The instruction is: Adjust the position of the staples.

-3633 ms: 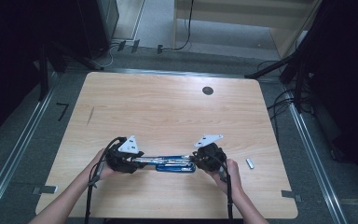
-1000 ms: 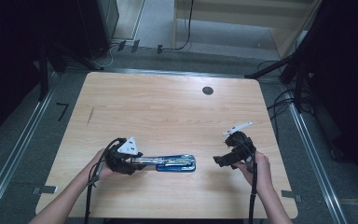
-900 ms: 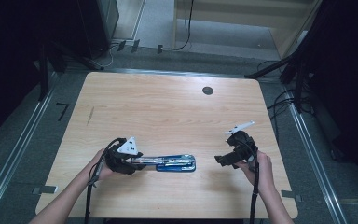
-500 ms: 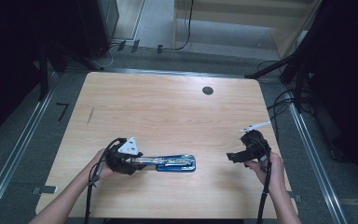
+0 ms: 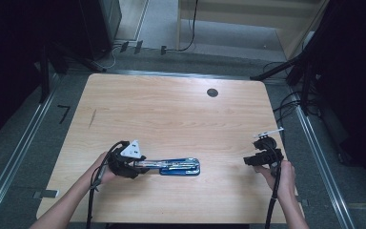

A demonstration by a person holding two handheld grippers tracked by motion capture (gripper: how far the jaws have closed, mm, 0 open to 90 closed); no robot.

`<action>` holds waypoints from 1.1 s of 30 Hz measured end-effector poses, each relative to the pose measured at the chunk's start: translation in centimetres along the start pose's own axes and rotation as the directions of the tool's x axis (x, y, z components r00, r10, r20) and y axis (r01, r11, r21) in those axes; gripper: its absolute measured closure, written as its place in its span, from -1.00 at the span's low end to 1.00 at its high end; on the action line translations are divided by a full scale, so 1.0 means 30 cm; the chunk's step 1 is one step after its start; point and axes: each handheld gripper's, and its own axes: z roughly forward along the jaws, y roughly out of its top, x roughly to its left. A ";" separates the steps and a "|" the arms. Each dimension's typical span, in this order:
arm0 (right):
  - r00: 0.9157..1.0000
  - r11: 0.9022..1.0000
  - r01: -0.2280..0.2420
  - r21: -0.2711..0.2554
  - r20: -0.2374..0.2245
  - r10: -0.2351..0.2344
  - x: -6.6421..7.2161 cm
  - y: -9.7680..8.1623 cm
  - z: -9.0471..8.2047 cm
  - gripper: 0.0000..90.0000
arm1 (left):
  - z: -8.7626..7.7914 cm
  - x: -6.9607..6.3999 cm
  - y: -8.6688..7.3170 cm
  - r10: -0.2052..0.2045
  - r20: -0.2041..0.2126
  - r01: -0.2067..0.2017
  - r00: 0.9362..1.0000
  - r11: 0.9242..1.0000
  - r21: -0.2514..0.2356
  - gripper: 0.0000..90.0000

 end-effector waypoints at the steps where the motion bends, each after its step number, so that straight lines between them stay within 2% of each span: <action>1: 1.000 1.000 -0.007 0.005 0.000 0.007 -0.005 -0.002 0.005 0.15 | 0.000 0.000 0.000 0.001 0.000 -0.001 1.000 1.000 0.000 0.19; 7: 0.999 0.999 -0.049 0.021 0.015 0.048 -0.025 -0.011 0.020 0.41 | 0.001 -0.001 0.000 0.000 -0.001 0.000 1.000 1.000 0.000 0.19; 13: 0.999 0.999 -0.029 0.040 0.038 0.027 -0.025 -0.014 0.041 0.50 | 0.001 -0.001 0.000 -0.002 -0.002 0.002 1.000 1.000 0.002 0.19; 20: 0.998 0.999 -0.028 0.043 0.056 0.025 -0.027 -0.013 0.052 0.59 | 0.002 -0.001 0.000 -0.002 -0.002 0.002 1.000 1.000 0.001 0.19; 33: 0.998 0.998 -0.006 0.062 0.061 0.003 -0.025 -0.010 0.071 0.74 | 0.004 0.000 0.000 0.001 0.000 -0.001 1.000 1.000 0.004 0.19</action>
